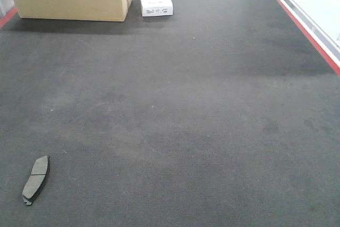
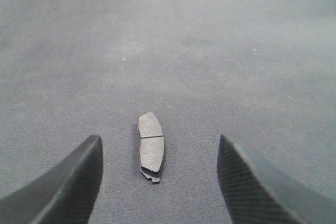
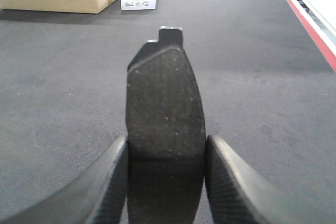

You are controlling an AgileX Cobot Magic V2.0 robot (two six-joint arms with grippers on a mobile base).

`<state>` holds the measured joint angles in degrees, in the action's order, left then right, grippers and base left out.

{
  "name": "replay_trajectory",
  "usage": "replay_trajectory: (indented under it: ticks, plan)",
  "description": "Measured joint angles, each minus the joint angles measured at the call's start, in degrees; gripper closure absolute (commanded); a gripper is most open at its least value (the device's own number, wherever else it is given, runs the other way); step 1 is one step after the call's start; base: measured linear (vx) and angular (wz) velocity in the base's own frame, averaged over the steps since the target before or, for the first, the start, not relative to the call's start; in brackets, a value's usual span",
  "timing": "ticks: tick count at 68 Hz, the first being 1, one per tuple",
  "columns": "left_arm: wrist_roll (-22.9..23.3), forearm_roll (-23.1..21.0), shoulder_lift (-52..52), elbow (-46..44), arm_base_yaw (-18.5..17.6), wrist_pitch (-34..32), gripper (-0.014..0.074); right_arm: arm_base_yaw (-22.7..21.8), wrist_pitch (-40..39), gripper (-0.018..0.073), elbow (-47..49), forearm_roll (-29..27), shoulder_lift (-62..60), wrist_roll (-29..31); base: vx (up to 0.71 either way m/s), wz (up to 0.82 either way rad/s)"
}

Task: Move and align brake pads A on conveyor
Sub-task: 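Raise the open left gripper away from the placed pad, then lower the right gripper's brake pad onto the belt and open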

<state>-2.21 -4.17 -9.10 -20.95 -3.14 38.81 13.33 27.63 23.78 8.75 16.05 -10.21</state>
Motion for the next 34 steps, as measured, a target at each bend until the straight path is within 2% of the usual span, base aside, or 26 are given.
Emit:
replay_trajectory:
  ticks: [18, 34]
  plan:
    - [0.0, 0.0, 0.0, 0.0, 0.0, 0.0, 0.0136, 0.0, -0.17, 0.0559, 0.06, -0.77, 2.67, -0.53, 0.0, 0.0]
    - [0.0, 0.0, 0.0, 0.0, 0.0, 0.0, 0.0136, 0.0, 6.63, 0.055, 6.88, -4.05, 21.45, -0.84, 0.0, 0.0]
